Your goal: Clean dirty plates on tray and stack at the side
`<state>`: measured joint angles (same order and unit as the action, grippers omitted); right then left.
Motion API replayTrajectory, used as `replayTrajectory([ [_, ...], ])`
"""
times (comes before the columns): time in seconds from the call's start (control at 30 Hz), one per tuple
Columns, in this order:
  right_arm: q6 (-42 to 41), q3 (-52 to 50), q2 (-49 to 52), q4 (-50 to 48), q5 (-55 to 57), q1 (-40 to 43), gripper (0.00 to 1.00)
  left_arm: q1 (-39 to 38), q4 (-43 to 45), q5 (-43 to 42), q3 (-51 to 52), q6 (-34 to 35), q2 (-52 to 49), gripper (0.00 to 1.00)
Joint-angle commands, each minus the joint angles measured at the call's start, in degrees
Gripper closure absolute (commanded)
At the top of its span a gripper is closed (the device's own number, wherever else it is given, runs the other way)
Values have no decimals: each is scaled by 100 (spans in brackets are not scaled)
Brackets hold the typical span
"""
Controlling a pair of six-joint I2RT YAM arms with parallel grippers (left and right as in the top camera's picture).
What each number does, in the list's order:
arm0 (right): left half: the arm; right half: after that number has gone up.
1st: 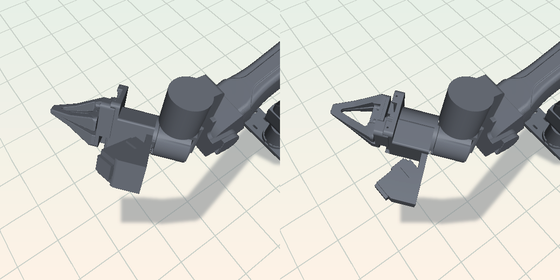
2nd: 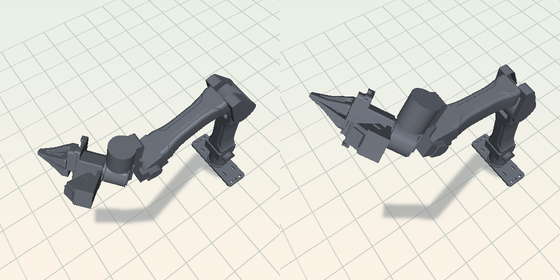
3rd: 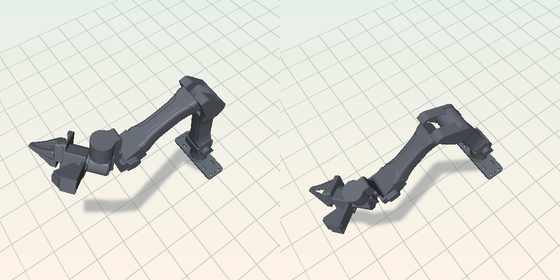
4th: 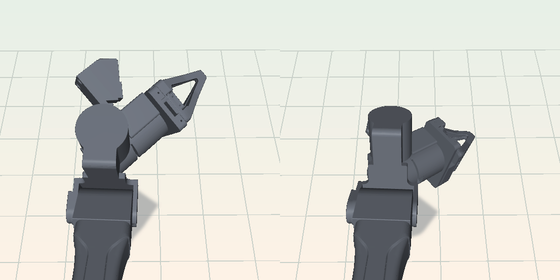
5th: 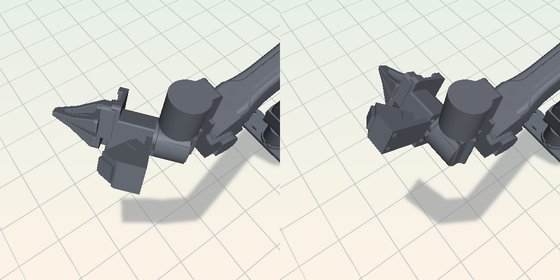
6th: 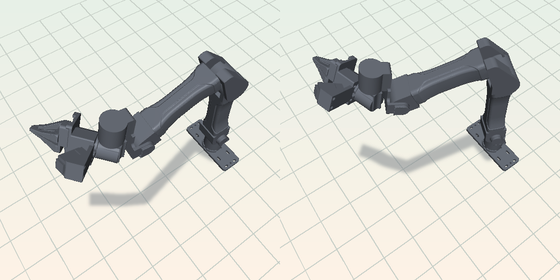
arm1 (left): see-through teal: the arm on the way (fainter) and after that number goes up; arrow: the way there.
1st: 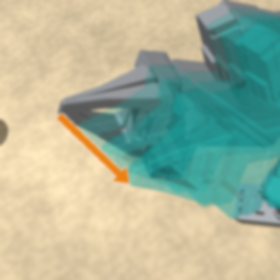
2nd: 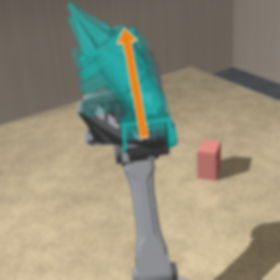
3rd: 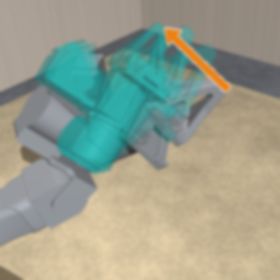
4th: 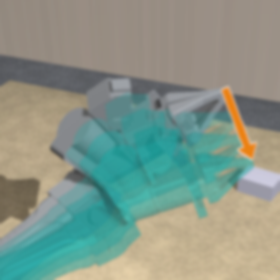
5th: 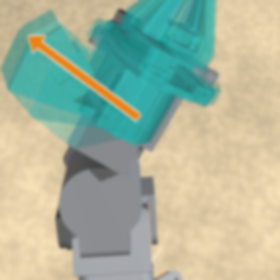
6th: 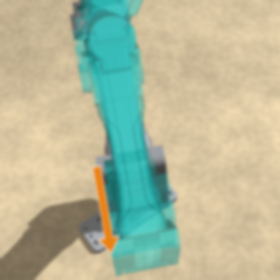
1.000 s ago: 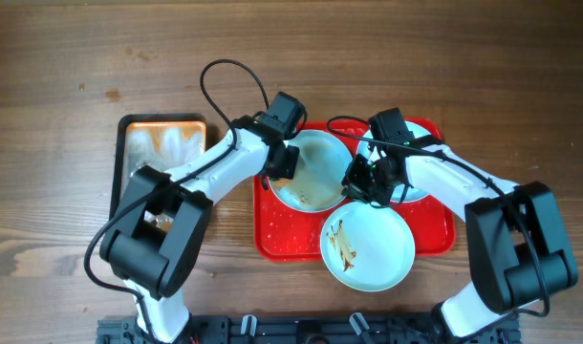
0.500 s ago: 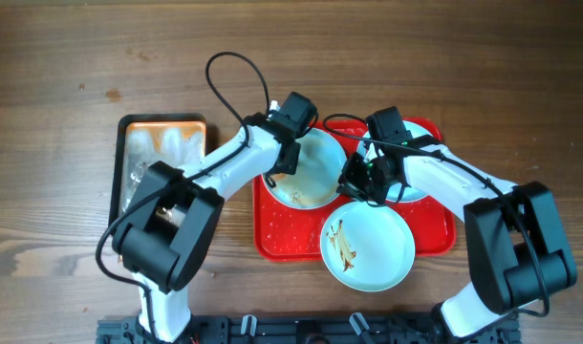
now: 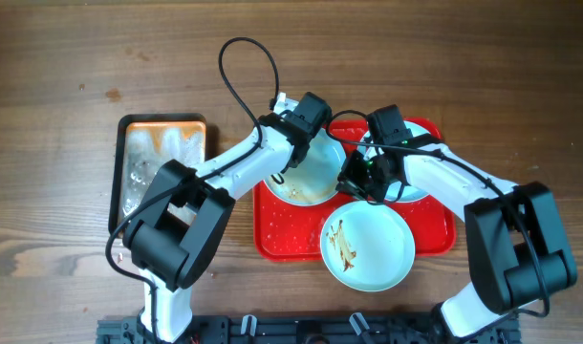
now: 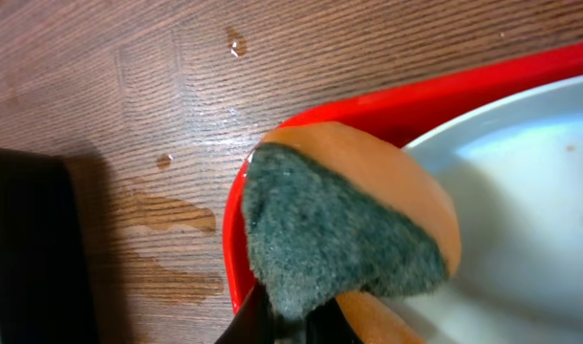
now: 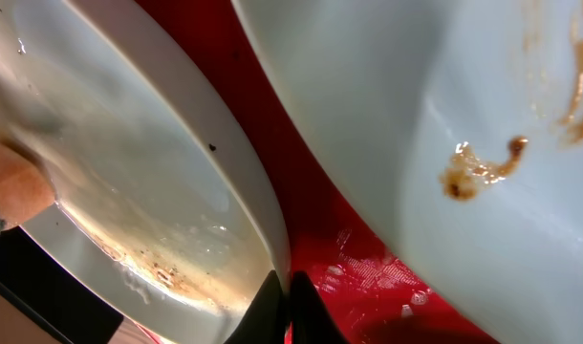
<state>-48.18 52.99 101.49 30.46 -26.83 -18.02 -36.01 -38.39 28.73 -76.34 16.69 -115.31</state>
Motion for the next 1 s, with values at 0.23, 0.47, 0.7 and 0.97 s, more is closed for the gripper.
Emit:
replayTrajectory([
  [0.23,22,-138,144,212,549,72,96,205,131,1086,-24,46,389,96],
  [0.47,168,-138,144,146,577,72,96,227,-85,1104,-24,4,885,96],
  [0.7,715,-81,142,-116,651,72,96,673,-518,925,-24,55,938,96],
  [0.97,1370,195,98,-258,588,46,96,1502,-960,76,-24,13,1311,96],
])
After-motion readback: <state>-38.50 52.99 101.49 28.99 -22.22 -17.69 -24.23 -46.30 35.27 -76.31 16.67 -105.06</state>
